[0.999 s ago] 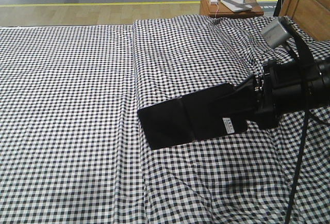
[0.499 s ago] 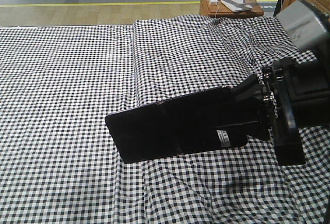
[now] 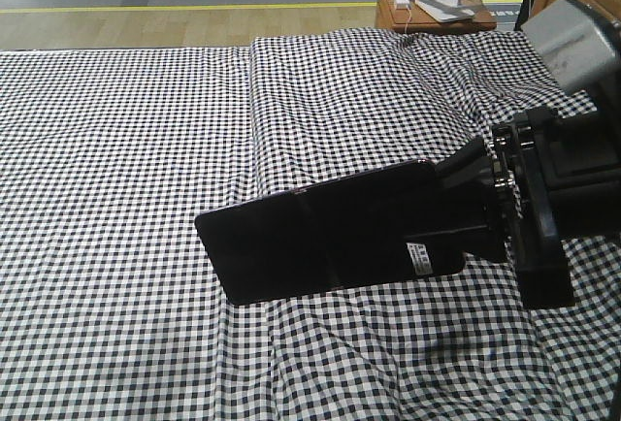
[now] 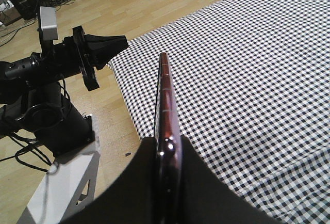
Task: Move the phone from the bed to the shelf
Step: 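Lift the phone off the sheet with the right gripper, then drive the base away from the bed toward the wooden shelf, holding the phone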
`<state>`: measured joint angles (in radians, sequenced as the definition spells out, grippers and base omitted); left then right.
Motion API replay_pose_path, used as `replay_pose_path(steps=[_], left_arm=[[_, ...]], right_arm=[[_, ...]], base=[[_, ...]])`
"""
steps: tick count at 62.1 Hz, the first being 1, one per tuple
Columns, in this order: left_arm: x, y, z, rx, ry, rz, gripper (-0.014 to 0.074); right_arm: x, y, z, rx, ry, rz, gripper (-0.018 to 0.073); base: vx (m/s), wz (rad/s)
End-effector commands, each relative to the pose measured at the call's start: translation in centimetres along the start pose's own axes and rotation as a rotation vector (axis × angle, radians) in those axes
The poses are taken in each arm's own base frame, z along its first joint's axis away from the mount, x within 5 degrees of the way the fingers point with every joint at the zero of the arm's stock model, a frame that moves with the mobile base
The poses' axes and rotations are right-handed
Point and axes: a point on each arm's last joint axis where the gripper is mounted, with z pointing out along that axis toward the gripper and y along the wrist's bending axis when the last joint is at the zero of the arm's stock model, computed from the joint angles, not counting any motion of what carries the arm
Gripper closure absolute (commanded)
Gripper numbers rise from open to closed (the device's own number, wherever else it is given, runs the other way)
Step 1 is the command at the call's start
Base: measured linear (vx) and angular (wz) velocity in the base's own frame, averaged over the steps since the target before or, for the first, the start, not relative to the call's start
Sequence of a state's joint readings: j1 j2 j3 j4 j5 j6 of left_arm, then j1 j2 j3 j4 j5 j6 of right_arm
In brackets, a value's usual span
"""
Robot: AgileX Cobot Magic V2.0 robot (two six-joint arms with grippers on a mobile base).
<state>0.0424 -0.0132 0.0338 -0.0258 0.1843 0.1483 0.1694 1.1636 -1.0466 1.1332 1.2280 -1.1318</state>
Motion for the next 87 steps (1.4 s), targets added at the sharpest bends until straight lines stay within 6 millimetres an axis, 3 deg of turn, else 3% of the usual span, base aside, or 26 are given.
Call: replay_pose_path(steps=[1,49,87], left_arm=[[-1.42,0.16,-0.30,-0.010,-0.107,-0.014,0.0595],[-1.42,0.16,-0.30,-0.010,-0.107,-0.014,0.0595],[-1.42,0.16,-0.30,-0.010,-0.107,-0.014,0.0595]], right_arm=[[-1.29,1.65,-0.71,-0.081,-0.078,-0.011,0.0561],[-1.30,1.64,-0.71,-0.080,-0.079,-0.012,0.0561],[-1.30,1.64,-0.71,-0.080,-0.079,-0.012,0.0561]], base=[[0.00,0.00],[-0.01,0.03],[-0.08,0.31]])
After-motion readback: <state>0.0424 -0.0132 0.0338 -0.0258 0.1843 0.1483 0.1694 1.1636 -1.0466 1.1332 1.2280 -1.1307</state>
